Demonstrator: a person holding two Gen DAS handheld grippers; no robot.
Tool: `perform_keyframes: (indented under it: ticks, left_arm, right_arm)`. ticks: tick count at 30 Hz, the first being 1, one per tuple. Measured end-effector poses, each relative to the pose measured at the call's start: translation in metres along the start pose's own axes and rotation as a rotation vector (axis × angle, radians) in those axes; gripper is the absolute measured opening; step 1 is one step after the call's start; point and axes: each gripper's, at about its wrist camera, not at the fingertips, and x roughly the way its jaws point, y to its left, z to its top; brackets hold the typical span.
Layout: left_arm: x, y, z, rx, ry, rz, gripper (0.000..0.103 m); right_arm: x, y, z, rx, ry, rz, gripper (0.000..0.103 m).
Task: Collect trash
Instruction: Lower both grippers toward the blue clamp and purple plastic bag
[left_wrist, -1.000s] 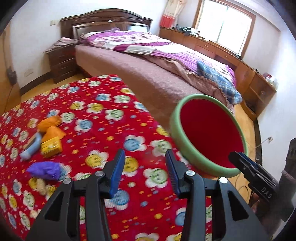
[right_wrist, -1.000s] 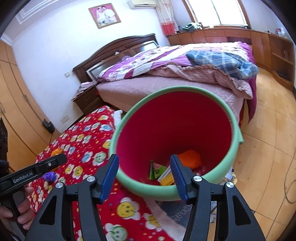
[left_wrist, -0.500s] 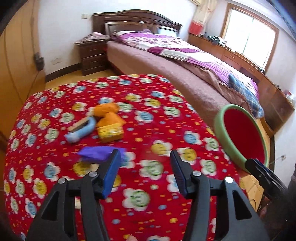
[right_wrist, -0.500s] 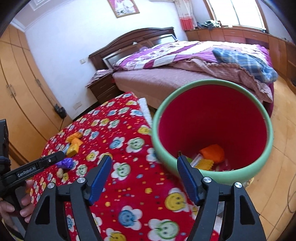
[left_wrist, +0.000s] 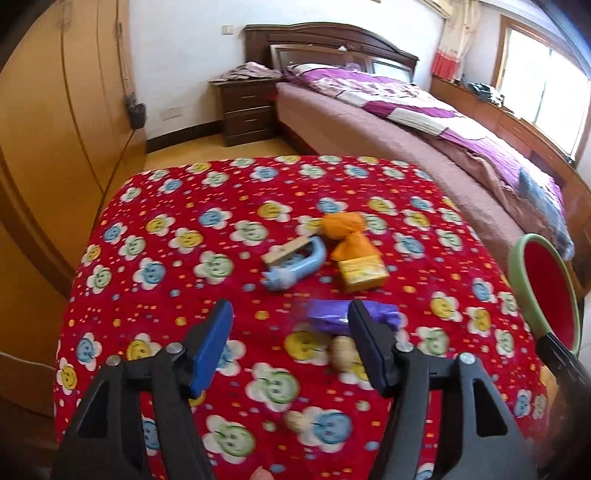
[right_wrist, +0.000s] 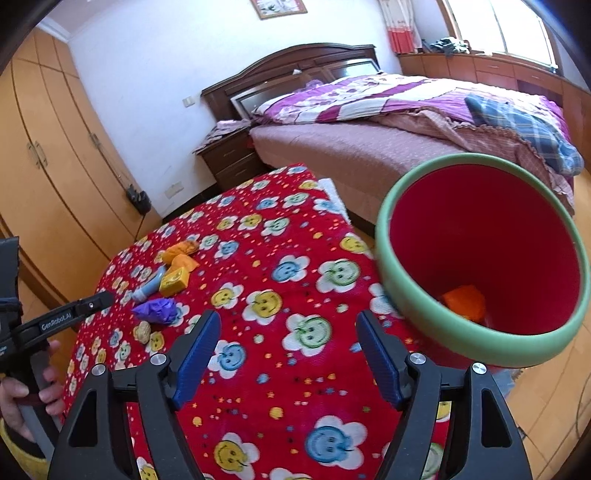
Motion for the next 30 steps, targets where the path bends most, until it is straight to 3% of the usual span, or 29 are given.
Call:
perform_keyframes:
  ticks: [11,14,24,26,27,29,30]
  left_arm:
    - [0.037,0.008,0.007,-0.02,0.03,-0.004,0.069]
    - [0.049,0.005,0.016,-0.023,0.02,-0.008,0.076]
    - [0.087,-0.005,0.029,0.03,0.069,0.005,0.077]
    - [0.093,-0.003,0.028,0.012,0.104,-0.009,0.068]
    - [0.095,-0.002,0.027,-0.003,0.116,-0.022,0.057]
    - [0.096,-0.001,0.028,-0.012,0.111,-0.028,0.053]
    - [0.096,-0.002,0.029,-0.009,0.112,-0.039,0.046]
  right_arm:
    - [0.021,0.014,-0.008,-0.029,0.064,0.003,0.077]
    - [0.024,0.017,-0.01,-0.035,0.073,0.002,0.077]
    - [0.036,0.018,-0.012,-0.041,0.103,-0.002,0.077]
    - [0.037,0.019,-0.013,-0.046,0.106,-0.001,0.077]
    - [0.039,0.019,-0.013,-0.048,0.108,-0.001,0.077]
    - [0.04,0.021,-0.013,-0.053,0.11,0.001,0.077]
    - [0.041,0.022,-0.013,-0.056,0.11,0.003,0.077]
